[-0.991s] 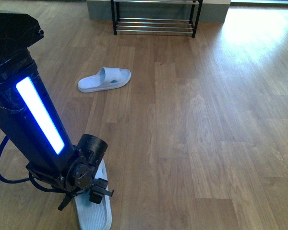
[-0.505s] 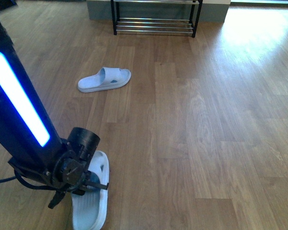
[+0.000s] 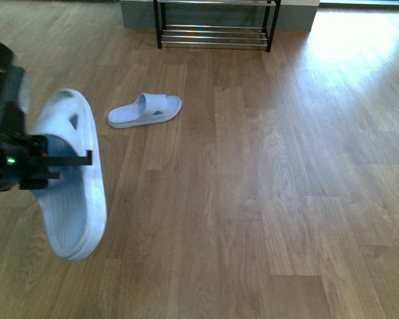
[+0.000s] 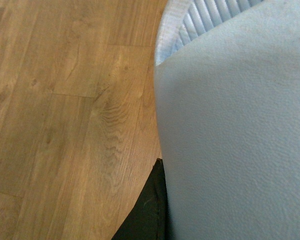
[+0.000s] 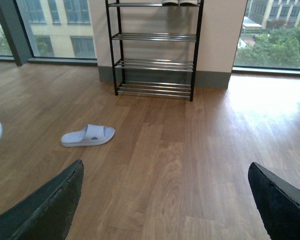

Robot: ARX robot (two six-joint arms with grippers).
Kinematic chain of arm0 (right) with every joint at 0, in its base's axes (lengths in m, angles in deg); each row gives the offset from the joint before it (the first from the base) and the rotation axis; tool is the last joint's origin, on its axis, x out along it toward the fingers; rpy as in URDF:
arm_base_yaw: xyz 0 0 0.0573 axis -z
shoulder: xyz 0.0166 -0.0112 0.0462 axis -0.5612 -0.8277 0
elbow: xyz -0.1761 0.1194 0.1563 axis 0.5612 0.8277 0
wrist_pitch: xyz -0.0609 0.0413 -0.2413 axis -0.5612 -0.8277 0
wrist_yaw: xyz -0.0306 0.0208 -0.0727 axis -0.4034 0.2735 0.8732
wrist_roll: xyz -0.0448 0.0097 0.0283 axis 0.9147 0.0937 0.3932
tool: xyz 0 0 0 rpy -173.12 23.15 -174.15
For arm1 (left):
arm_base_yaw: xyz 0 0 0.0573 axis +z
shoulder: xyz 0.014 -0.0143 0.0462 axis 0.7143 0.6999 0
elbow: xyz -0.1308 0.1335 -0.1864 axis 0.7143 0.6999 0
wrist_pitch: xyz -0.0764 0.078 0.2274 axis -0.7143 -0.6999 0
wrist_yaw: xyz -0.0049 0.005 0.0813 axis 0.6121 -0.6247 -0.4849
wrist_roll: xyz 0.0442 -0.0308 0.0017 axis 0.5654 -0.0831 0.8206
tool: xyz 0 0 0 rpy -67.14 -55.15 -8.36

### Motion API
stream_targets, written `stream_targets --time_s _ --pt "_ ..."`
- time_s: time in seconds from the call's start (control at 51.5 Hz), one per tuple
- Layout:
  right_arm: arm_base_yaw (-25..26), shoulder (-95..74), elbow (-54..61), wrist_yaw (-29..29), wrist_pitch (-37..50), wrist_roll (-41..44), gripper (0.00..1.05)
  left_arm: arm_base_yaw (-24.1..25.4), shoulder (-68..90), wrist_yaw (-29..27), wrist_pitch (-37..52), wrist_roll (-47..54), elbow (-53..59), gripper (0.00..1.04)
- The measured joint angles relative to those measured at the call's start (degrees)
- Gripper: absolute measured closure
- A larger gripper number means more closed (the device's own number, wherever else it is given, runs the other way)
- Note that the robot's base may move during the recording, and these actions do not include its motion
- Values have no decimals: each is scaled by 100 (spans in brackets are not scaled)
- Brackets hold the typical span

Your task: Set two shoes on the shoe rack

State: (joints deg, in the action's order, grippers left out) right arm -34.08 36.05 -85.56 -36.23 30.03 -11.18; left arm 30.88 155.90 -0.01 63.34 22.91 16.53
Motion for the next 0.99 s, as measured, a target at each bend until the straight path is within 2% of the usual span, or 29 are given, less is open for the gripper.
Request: stream_targets --time_s 0.194,0.311,0.525,0.583,0.68,0.777,0.855,0.991 --pt "0 0 0 0 0 0 9 -111 -3338 -514 -728 -17 1515 103" --pt "0 0 0 0 0 -2 9 -372 -5595 -1217 -1134 271 2214 103" --pt "0 0 0 0 0 0 9 -861 -8133 -2186 -2146 437 2944 103" --pt "0 0 0 0 0 0 9 -892 -8620 -2243 -2280 472 3132 103" --pt "0 0 0 0 0 0 9 -640 -9342 -2094 -2371 466 3412 103" --pt "0 0 0 0 0 0 9 -442 -9416 -1908 -2288 433 3425 103" --pt "0 0 0 0 0 0 9 -391 -9412 -1814 -1858 702 3421 103" --pt "0 0 0 0 0 0 9 -323 -9412 -1862 -1838 835 3394 103"
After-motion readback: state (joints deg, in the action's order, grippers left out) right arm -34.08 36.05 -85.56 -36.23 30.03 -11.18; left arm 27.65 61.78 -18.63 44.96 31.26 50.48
